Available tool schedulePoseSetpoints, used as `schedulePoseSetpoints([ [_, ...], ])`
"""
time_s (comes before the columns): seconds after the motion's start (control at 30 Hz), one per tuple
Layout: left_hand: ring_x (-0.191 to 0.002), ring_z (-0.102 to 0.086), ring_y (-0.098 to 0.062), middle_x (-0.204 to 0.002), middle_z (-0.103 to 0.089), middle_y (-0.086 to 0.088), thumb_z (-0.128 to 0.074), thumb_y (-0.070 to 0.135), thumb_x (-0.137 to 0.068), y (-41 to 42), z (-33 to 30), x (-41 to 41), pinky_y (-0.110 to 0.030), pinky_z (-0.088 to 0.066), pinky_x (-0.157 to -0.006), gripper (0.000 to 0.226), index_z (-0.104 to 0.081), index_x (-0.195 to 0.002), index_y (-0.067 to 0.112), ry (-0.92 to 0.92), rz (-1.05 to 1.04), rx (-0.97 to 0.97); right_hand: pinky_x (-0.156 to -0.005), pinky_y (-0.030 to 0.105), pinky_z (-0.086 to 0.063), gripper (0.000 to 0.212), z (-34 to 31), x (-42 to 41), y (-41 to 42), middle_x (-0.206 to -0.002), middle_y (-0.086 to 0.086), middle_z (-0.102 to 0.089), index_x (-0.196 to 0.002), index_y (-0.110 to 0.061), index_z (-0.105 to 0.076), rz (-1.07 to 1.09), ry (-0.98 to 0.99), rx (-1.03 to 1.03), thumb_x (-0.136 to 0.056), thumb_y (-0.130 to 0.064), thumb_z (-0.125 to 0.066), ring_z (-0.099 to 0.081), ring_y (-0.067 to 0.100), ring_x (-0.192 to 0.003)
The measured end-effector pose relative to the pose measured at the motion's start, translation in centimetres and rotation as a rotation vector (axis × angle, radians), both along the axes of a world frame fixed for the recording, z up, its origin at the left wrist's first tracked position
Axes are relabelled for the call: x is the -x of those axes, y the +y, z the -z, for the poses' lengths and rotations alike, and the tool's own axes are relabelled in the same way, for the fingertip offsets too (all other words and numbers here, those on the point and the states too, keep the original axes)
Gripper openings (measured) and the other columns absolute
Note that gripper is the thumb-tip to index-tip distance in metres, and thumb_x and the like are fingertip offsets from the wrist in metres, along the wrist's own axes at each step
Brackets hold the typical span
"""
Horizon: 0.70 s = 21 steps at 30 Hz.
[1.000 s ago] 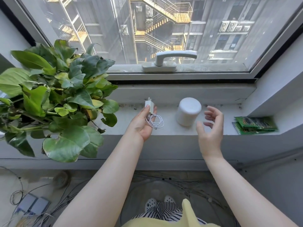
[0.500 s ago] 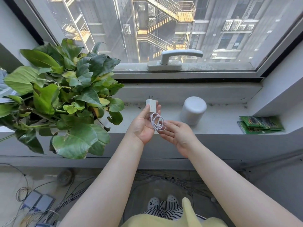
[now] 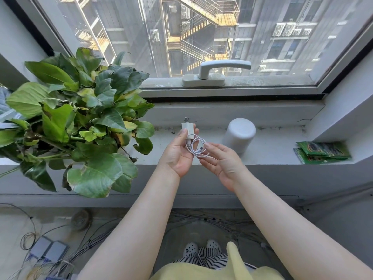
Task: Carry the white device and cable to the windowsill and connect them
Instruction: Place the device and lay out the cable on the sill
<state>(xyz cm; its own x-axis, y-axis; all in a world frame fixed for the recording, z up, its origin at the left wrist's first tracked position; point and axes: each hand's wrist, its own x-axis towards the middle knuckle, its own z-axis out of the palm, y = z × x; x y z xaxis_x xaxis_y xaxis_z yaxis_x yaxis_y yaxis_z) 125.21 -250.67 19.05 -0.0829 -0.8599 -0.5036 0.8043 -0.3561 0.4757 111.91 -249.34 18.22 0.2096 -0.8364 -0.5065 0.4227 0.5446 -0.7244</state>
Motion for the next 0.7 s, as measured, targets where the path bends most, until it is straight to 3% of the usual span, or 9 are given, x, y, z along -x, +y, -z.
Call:
schedulePoseSetpoints([
  [0.1, -0.101, -0.061, -0.014, -0.126, -0.058, -0.01, -0.049, 0.013, -0.096, -0.04, 0.02, 0.01, -0.028, -0.059, -0.074, 0.041, -0.047, -0.136, 0.006, -0.012, -0.002, 0.011, -0.062, 0.02, -0.056, 0.016, -0.05, -0.04, 0.0, -0.086, 0.008, -0.069, -0.098, -0.009, -0.06, -0.017, 0.089, 0.036, -0.084, -0.011, -0.068, -0.07, 0.012, -0.066],
  [0.2, -0.093, -0.062, -0.014, -0.11, -0.064, -0.007, -0.05, 0.012, -0.095, 0.0, -0.03, 0.0, -0.027, -0.055, -0.084, 0.041, -0.048, -0.136, 0.006, -0.031, -0.019, 0.0, -0.061, 0.018, -0.055, 0.007, -0.02, 0.1, 0.03, -0.082, 0.005, -0.067, -0.086, -0.011, -0.062, -0.019, 0.178, 0.087, -0.085, -0.005, -0.064, -0.067, 0.009, -0.063],
  [0.37, -0.093, -0.064, -0.013, -0.111, -0.064, -0.006, -0.054, 0.011, -0.094, -0.41, 0.37, -0.22, -0.028, -0.048, -0.097, 0.048, -0.046, -0.141, 0.005, 0.016, -0.134, -0.038, -0.071, 0.018, -0.053, 0.015, -0.17, 0.32, 0.15, -0.077, 0.0, -0.063, -0.079, -0.016, -0.063, -0.056, 0.23, 0.154, -0.084, -0.002, -0.063, -0.062, 0.01, -0.073],
  [0.43, -0.092, -0.064, -0.013, -0.113, -0.064, -0.007, -0.054, 0.012, -0.094, -0.48, 0.33, -0.26, -0.024, -0.054, -0.086, 0.042, -0.05, -0.135, 0.005, 0.03, -0.151, -0.044, -0.072, 0.019, -0.053, 0.012, -0.25, 0.22, 0.06, -0.077, 0.0, -0.063, -0.081, -0.016, -0.064, -0.059, 0.215, 0.151, -0.085, -0.004, -0.063, -0.061, 0.01, -0.073],
  [0.53, -0.091, -0.065, -0.015, -0.089, -0.073, -0.006, -0.055, 0.013, -0.094, -0.52, -0.08, -0.37, -0.017, -0.059, -0.061, 0.021, -0.061, -0.11, 0.002, 0.082, -0.177, -0.051, -0.062, 0.016, -0.052, 0.008, -0.49, 0.04, -0.27, -0.071, -0.002, -0.062, -0.093, -0.012, -0.066, -0.01, 0.192, 0.136, -0.088, -0.008, -0.061, -0.059, 0.007, -0.061],
  [0.6, -0.092, -0.065, -0.015, -0.088, -0.071, -0.006, -0.055, 0.018, -0.094, -0.63, -0.28, -0.53, -0.015, -0.058, -0.055, 0.017, -0.062, -0.099, 0.003, 0.092, -0.204, -0.053, -0.055, 0.013, -0.047, 0.013, -0.57, 0.06, -0.48, -0.067, -0.004, -0.057, -0.098, -0.011, -0.068, 0.013, 0.248, 0.14, -0.09, -0.01, -0.059, -0.052, 0.005, -0.055],
  [0.7, -0.09, -0.064, -0.014, -0.097, -0.067, -0.005, -0.054, 0.025, -0.094, -0.9, -0.01, -0.88, -0.015, -0.056, -0.051, 0.021, -0.061, -0.101, 0.006, 0.083, -0.241, -0.048, -0.046, 0.013, -0.034, 0.015, -0.53, 0.3, -0.71, -0.065, -0.004, -0.047, -0.091, -0.012, -0.069, 0.05, 0.313, 0.138, -0.091, -0.009, -0.054, -0.038, 0.003, -0.046],
])
